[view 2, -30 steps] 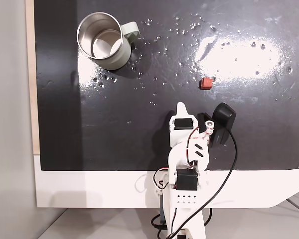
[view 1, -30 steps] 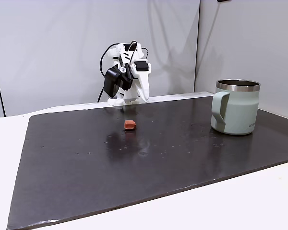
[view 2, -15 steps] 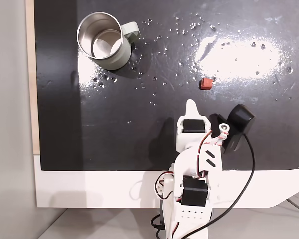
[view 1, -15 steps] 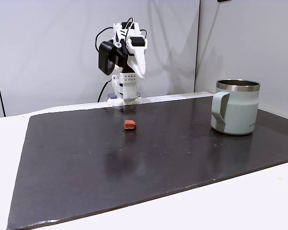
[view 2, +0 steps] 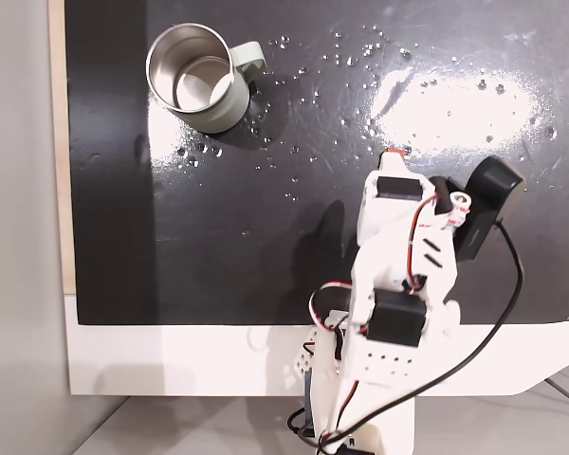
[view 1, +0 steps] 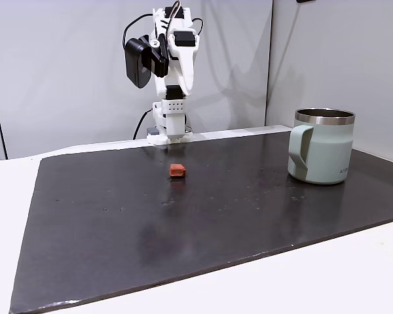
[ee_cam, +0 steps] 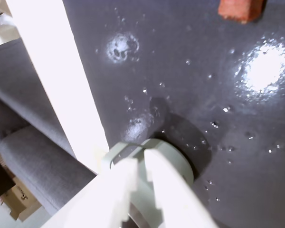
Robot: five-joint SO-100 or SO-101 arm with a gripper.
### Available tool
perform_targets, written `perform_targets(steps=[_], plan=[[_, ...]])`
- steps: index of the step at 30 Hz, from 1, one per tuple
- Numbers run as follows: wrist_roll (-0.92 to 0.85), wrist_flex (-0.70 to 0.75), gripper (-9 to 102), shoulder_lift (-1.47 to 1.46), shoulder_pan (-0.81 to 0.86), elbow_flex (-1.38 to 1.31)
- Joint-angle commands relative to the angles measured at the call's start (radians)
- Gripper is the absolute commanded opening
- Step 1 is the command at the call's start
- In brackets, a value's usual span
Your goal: Grasp a cube and put it in the cup.
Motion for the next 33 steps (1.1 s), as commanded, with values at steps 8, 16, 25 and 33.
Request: perform_targets(steps=[8, 16, 25, 33], plan=[[0.005, 0.115, 0, -0.284, 0.020, -0.314], [0.008, 0.222, 0, -0.430, 0.028, -0.436], [0.071, 0.327, 0, -0.526, 0.026, -0.497], [0.084, 0.337, 0, -0.558, 0.037, -0.511]])
